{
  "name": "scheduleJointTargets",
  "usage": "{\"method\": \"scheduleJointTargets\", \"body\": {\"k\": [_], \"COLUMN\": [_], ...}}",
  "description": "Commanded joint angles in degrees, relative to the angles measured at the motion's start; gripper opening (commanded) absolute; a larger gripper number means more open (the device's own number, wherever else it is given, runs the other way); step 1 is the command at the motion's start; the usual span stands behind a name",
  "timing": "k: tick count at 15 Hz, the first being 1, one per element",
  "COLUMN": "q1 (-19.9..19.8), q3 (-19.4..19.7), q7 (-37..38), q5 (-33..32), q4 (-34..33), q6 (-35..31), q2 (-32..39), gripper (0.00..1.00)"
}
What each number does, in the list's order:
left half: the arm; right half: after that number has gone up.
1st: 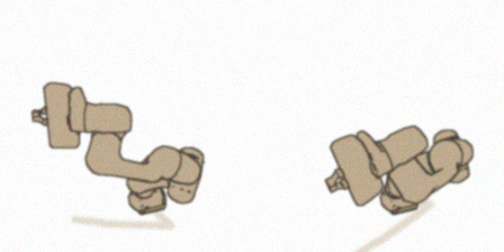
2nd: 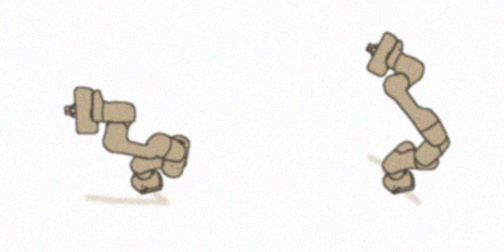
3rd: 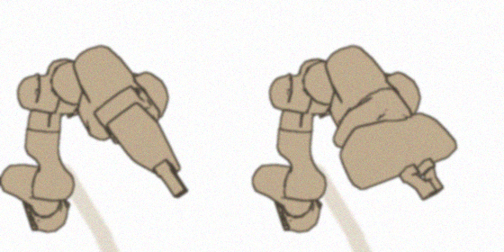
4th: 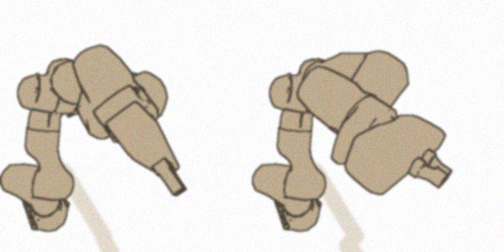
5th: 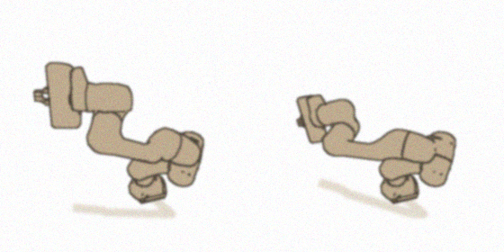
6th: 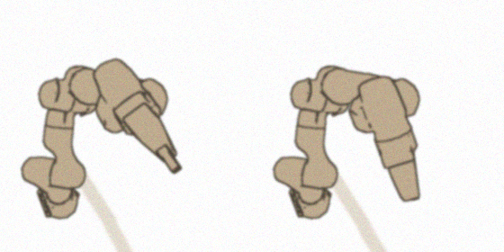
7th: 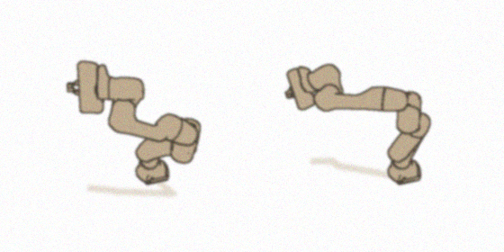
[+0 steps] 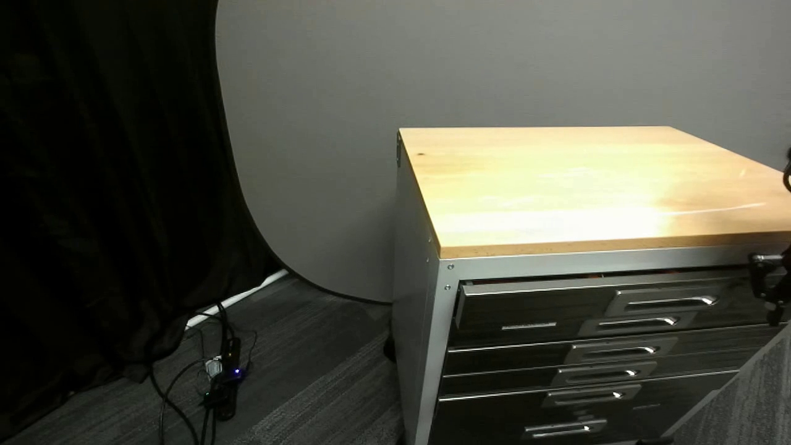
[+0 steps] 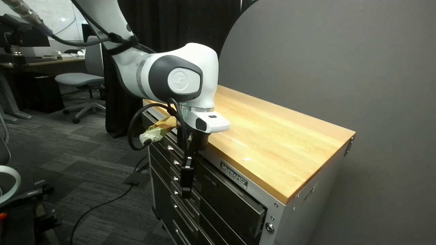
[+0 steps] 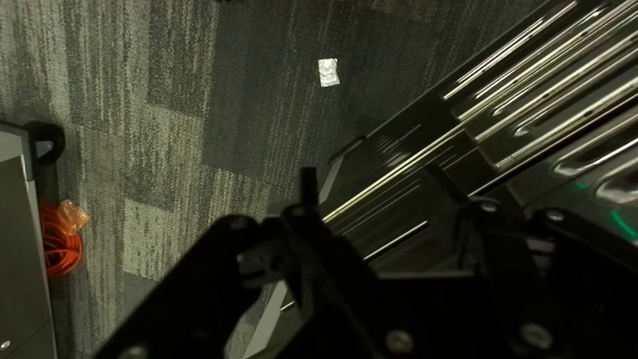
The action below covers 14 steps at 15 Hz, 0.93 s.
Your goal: Put the screwdriver in the open drawer and then close the drawer
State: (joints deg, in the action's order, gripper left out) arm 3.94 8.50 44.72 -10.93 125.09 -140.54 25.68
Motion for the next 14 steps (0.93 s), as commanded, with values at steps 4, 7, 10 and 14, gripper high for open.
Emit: {"method": "scheduleJointTargets", "body": {"k": [4, 7, 10, 14], "q1": [-2.68, -4.73, -5.98, -5.41], "q3": [-1.46, -2.53, -2.73, -2.12], "q7": [-19.71, -32.57, -45.31, -58.85], "q5": [1.81, 4.82, 8.98, 12.61], "q4": [6.28, 6.91, 5.20, 2.80], "q6": [3.39, 9.32, 18.44, 27.99], "q2": [-15.02, -23.47, -30.69, -35.39], "gripper": [1.00, 1.00, 1.00, 1.00]}}
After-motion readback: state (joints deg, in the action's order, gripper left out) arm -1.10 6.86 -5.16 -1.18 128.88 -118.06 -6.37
